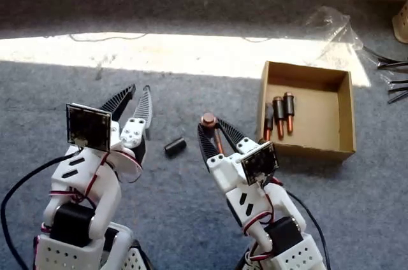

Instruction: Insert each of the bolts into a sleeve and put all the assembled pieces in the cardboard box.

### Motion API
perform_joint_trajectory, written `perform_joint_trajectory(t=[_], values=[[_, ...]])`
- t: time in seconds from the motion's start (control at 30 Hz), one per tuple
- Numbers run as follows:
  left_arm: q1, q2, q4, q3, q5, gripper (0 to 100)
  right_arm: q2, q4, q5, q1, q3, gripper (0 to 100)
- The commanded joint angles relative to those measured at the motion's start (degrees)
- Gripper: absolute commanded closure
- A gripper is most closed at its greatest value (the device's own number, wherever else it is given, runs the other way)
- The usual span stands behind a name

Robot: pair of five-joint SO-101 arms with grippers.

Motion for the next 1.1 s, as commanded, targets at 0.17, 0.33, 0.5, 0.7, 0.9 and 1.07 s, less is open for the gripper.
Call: perform_joint_trajectory(t=[0.17, 0.33, 0.5, 0.7, 0.9, 1.07], values=[[-7.2, -0.4, 9.5, -2.8, -0.3, 99, -0.5, 0.7, -0.1, 4.3, -0.4, 99.4], [-7.8, -0.4, 15.1, -2.9, -0.4, 99, -0.5, 5.3, -0.1, 10.1, -2.2, 99.4], [-7.8, -0.4, 18.6, -2.9, -0.4, 99, -0.4, 12.7, -0.1, 17.3, -9.5, 99.3], [-7.8, -10.7, 23.7, -0.2, -0.4, 99, -0.2, 22.1, -0.1, 23.1, -19.6, 99.3], [-7.8, -18.6, 23.5, 3.8, -3.2, 99, 0.2, 29.7, 1.2, 23.6, -29.6, 99.3], [-12.9, -16.9, 22.2, 4.1, -5.3, 99, 10.7, 35.6, 4.9, 26.9, -41.2, 99.3]])
